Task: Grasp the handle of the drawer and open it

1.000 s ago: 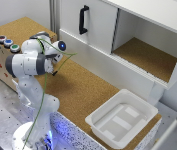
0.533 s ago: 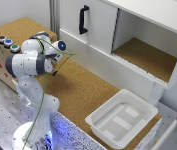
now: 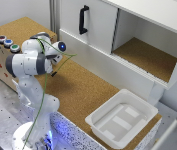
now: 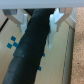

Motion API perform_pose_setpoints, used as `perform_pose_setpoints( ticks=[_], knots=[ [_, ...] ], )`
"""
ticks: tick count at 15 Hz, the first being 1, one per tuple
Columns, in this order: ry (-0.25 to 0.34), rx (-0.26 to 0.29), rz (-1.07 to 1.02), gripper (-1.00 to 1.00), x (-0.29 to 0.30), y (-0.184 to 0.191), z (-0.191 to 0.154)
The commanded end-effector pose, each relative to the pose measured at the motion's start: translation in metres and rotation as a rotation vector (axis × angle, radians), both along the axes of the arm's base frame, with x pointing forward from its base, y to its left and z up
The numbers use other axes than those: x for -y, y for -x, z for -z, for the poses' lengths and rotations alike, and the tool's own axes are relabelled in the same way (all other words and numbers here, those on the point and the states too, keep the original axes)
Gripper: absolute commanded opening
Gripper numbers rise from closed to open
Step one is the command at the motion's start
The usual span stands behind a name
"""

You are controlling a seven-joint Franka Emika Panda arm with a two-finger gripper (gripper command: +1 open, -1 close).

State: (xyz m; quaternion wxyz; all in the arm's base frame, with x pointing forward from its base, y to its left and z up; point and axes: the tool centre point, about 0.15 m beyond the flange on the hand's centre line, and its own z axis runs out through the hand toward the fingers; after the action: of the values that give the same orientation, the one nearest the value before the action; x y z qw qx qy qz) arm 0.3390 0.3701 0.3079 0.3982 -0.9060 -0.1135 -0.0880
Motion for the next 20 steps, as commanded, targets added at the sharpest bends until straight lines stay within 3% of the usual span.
perform_pose_setpoints(
  ticks=[1,20],
  knots=[
    [-0.067,0.032,0.023,-1.0,-0.001,-0.002,0.023],
    [-0.05,-0.011,0.023,-1.0,0.091,-0.025,0.044]
  ],
)
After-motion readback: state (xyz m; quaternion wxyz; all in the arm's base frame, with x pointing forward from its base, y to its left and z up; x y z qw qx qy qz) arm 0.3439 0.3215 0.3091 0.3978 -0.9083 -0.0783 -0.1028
